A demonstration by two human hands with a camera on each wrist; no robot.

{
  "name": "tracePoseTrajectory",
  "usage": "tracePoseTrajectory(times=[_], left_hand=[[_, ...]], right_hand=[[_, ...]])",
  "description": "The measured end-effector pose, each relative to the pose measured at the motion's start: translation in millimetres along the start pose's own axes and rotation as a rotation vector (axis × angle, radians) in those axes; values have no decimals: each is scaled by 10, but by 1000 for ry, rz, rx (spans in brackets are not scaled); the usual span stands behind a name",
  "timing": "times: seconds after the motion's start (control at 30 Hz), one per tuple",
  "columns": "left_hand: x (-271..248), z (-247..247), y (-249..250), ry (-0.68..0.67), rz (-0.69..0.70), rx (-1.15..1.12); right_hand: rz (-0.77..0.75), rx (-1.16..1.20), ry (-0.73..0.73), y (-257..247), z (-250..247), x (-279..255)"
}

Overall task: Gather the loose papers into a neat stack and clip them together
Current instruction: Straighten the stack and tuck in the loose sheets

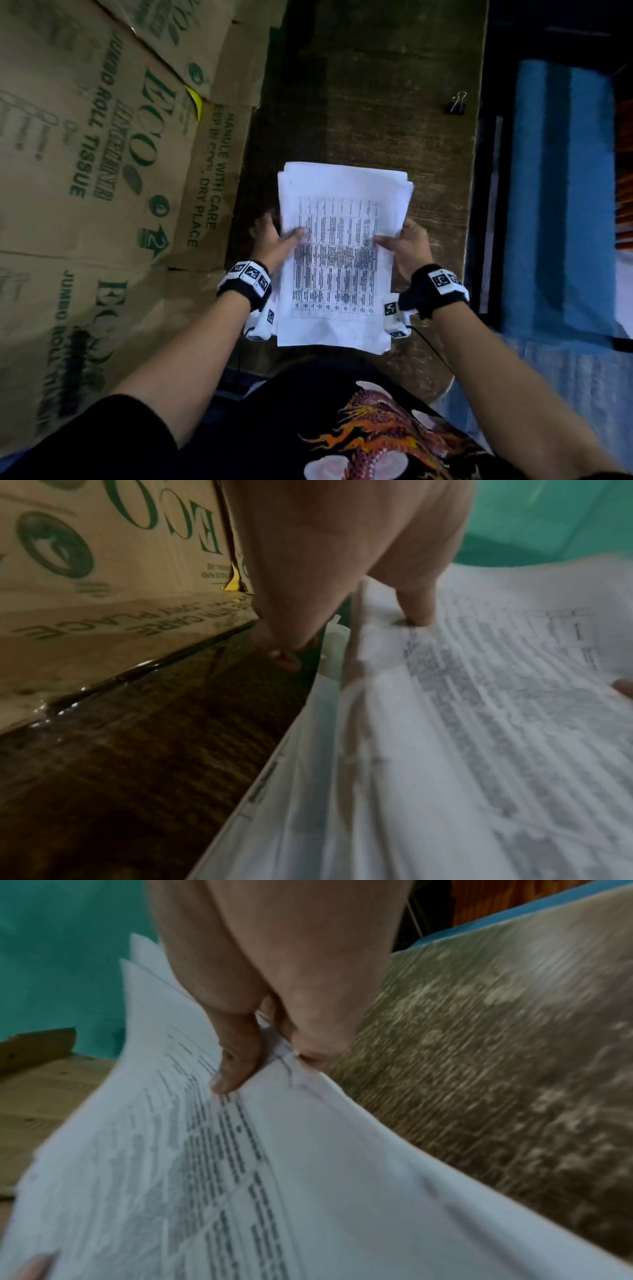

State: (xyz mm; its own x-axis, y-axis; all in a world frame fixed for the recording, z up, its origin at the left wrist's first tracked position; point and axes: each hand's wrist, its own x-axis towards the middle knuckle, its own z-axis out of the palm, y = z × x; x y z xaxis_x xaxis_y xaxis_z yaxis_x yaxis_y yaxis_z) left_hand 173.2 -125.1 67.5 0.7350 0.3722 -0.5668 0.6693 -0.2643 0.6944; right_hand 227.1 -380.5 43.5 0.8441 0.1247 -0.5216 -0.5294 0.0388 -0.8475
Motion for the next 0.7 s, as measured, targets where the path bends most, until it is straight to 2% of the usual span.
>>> tracePoseTrajectory(times=[0.03,0.1,0.17,0.23,0.3,0.37,0.43,0.5,0.6,0.7], left_hand=[[0,-2,17,-75,-14,-118],[-43,16,117,-150,-28,-207],[-91,58,262,-137,-4,-231],[-114,83,410,-104,121,-225],[-159,54,582,4,276,-211],[-237,-27,755,150,381,-292],[-338,-123,916,258,501,-406],[-462,-211,1030,308,596,-494],[-522,-315,1009,281,647,-535],[-464,-384,846,107,592,-548]], right_hand=[[-14,14,1,-23,-5,-28],[-27,40,15,-77,-5,-71],[0,54,5,-148,28,-101],[-14,-22,-7,-285,104,-127],[-147,-166,5,-519,203,-197],[-349,-256,93,-789,295,-312],[-549,-200,183,-1057,391,-486],[-669,-100,228,-1224,461,-653],[-637,-68,241,-1224,476,-760],[-563,-86,225,-1107,424,-728]])
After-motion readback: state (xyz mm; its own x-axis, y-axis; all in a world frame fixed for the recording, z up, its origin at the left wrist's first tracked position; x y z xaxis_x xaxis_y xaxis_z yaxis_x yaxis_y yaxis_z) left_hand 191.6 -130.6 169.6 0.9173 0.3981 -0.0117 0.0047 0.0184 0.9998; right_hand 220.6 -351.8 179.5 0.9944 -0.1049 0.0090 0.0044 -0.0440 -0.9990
